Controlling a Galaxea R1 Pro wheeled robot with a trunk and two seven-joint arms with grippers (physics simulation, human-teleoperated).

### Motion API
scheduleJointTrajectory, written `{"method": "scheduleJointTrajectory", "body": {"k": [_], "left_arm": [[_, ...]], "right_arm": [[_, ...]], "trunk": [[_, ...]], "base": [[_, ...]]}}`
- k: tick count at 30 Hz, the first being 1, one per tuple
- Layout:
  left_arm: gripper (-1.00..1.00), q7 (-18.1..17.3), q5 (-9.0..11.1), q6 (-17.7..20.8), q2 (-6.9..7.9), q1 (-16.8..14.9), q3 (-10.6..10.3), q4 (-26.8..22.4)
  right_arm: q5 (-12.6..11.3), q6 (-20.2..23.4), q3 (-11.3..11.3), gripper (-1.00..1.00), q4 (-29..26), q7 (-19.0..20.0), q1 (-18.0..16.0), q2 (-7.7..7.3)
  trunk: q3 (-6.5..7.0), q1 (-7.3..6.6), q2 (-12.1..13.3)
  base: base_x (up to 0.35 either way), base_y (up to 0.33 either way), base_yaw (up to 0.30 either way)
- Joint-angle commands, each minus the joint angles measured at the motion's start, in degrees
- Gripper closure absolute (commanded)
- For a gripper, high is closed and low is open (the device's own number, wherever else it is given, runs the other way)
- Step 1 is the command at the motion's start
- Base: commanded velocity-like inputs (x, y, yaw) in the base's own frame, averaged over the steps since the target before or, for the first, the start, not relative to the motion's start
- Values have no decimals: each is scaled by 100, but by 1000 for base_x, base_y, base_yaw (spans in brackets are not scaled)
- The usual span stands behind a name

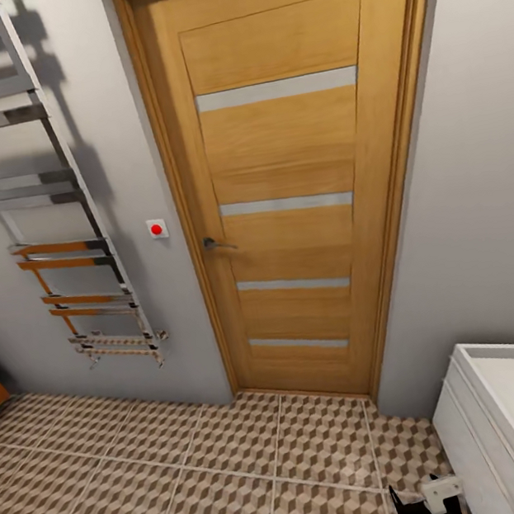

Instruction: Take the four mousetraps from the cabinet in the bathroom and place them on the bathroom floor. Make sure all four end up on the same floor surface, and ensure that at least two of them are either under or directly next to the same bathroom sink.

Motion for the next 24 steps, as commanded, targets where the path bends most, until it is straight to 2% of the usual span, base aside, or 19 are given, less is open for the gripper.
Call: {"method": "scheduleJointTrajectory", "body": {"k": [1,24], "left_arm": [[-100,13,33,-29,-4,-11,-49,22],[-100,13,33,-29,-4,-11,-49,22]], "right_arm": [[11,-14,38,-100,3,-31,-4,-3],[11,-14,38,-100,3,-31,-4,1]], "trunk": [[-13,4,-13],[-13,4,-13]], "base": [[0,0,284],[0,0,284]]}}
